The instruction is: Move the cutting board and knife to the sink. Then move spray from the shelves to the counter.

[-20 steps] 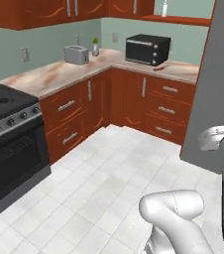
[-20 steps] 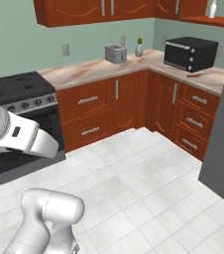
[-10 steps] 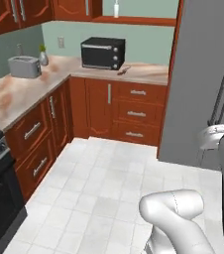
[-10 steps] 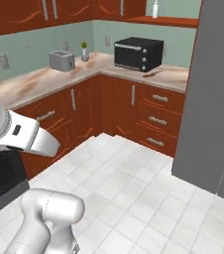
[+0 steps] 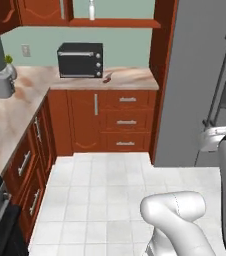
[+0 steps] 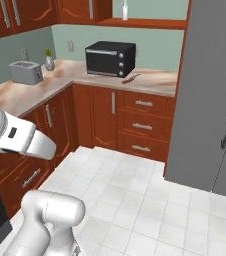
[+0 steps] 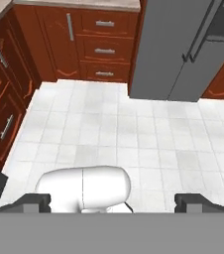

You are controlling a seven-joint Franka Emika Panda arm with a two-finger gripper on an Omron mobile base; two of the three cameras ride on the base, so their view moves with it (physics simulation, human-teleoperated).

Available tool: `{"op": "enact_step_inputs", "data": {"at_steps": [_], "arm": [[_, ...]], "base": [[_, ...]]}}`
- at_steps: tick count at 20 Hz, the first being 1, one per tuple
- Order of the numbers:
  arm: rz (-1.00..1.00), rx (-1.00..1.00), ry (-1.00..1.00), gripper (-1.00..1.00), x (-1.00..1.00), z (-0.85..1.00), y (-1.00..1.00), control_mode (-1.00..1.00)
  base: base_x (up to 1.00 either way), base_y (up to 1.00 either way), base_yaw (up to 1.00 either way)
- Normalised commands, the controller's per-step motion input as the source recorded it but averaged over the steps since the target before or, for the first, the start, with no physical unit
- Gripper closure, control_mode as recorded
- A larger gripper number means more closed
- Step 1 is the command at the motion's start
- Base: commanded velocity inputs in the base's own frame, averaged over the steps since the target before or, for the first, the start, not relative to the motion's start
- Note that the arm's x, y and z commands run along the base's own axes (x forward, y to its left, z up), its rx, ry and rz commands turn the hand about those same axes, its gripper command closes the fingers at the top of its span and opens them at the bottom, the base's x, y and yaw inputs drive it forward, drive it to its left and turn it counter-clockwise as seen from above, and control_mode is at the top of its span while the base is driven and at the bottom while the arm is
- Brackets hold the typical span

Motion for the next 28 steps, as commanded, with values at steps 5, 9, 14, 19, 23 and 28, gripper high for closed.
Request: {"op": "enact_step_inputs", "data": {"at_steps": [5, 9, 14, 19, 23, 28], "arm": [[0.00, 0.00, 0.00, -1.00, 0.00, 0.00, 0.00, 1.00], [0.00, 0.00, 0.00, -1.00, 0.00, 0.00, 0.00, 1.00], [0.00, 0.00, 0.00, -1.00, 0.00, 0.00, 0.00, 1.00], [0.00, 0.00, 0.00, -1.00, 0.00, 0.00, 0.00, 1.00], [0.00, 0.00, 0.00, -1.00, 0.00, 0.00, 0.00, 1.00], [0.00, 0.00, 0.00, -1.00, 0.00, 0.00, 0.00, 1.00]], "base": [[0.88, 0.62, -0.09], [0.94, 0.23, -0.06], [1.00, 0.07, -0.12], [0.95, 0.30, -0.14], [0.84, 0.20, -0.13], [0.80, 0.12, -0.10]]}}
